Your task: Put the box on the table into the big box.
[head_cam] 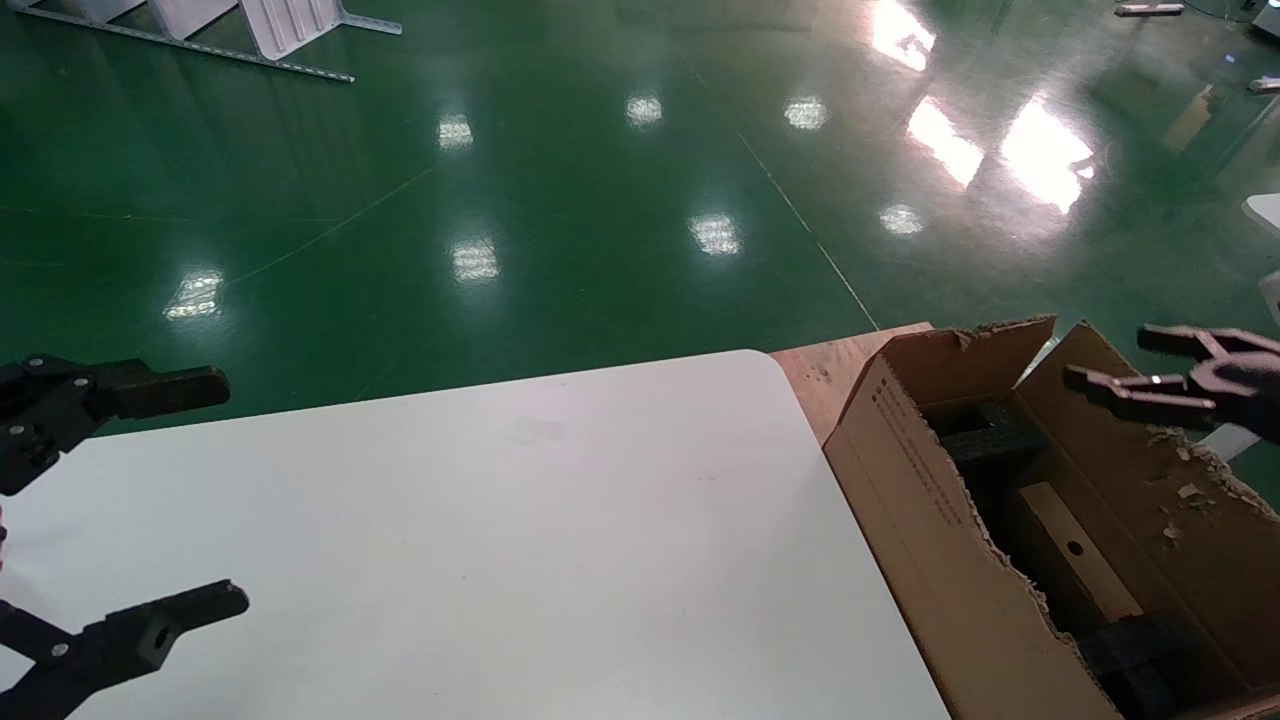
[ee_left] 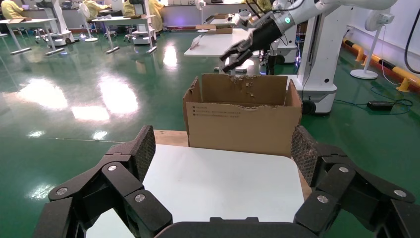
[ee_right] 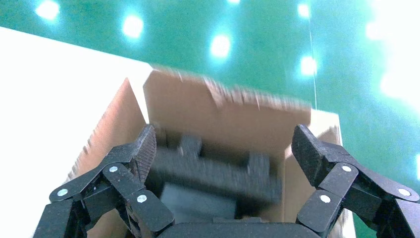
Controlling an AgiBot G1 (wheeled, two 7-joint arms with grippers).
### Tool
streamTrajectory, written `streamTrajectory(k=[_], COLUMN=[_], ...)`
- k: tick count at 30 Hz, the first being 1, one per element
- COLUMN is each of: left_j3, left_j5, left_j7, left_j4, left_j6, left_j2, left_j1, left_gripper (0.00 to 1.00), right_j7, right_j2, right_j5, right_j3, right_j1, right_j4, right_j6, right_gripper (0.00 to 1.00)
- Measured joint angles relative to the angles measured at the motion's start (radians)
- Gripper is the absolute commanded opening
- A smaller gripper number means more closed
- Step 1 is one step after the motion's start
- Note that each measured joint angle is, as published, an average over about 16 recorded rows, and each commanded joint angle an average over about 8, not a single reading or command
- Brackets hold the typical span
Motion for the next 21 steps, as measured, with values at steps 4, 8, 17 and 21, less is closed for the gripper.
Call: streamTrajectory(k=[4, 8, 17, 21], left_j3=[0.0, 0.0, 0.0, 0.0], left_j5=[0.0, 0.0, 0.0, 0.0], left_j7=[0.0, 0.0, 0.0, 0.0], left_j4=[0.0, 0.0, 0.0, 0.0], left_j6=[0.0, 0.0, 0.0, 0.0], left_j2=[0.0, 0.0, 0.0, 0.0], left_j1=[0.0, 0.0, 0.0, 0.0], left_gripper=[1.0, 1.0, 1.0, 1.0], right_j7=[0.009, 0.016, 0.022, 0.025], right_j2=[0.0, -0.001, -0.003, -0.009], right_j5=[0.014, 0.025, 0.033, 0.039], right_j3=[0.01, 0.018, 0.024, 0.024], right_j1=[0.012, 0.02, 0.023, 0.018], right_j4=[0.069, 0.12, 0.157, 0.167], right_j6=[0.003, 0.012, 0.023, 0.018], right_gripper=[1.0, 1.0, 1.0, 1.0])
